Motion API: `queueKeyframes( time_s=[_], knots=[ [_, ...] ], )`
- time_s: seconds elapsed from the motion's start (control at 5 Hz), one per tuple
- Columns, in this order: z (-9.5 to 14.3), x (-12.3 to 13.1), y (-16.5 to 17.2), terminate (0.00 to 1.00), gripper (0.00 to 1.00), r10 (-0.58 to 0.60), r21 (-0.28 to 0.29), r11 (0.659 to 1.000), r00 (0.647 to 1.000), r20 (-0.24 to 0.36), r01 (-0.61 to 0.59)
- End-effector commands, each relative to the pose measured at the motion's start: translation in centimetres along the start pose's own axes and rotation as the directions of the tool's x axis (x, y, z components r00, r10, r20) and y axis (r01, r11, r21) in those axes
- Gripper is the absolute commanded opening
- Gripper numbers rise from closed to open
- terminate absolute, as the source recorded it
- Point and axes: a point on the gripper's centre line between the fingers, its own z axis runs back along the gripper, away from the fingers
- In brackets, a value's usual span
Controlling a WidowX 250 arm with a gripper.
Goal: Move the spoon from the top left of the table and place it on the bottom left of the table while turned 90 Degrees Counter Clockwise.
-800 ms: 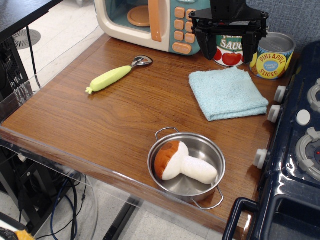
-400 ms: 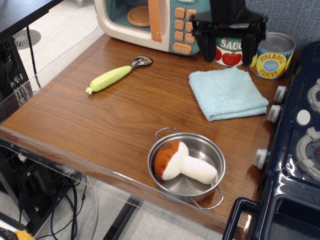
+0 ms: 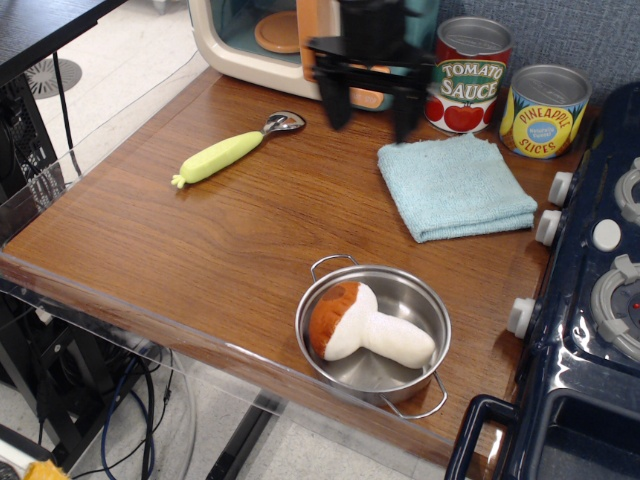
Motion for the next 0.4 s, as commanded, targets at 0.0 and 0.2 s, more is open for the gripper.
queueKeyframes(
  time_s=[0.0, 0.2],
  knots=[
    [0.9, -1.1, 7.1, 0.00, 1.00, -0.019, 0.150, 0.989, 0.998, 0.064, 0.010],
    [0.0, -1.6, 10.4, 0.00, 1.00, 0.034, 0.175, 0.984, 0.998, 0.045, -0.041]
  ],
)
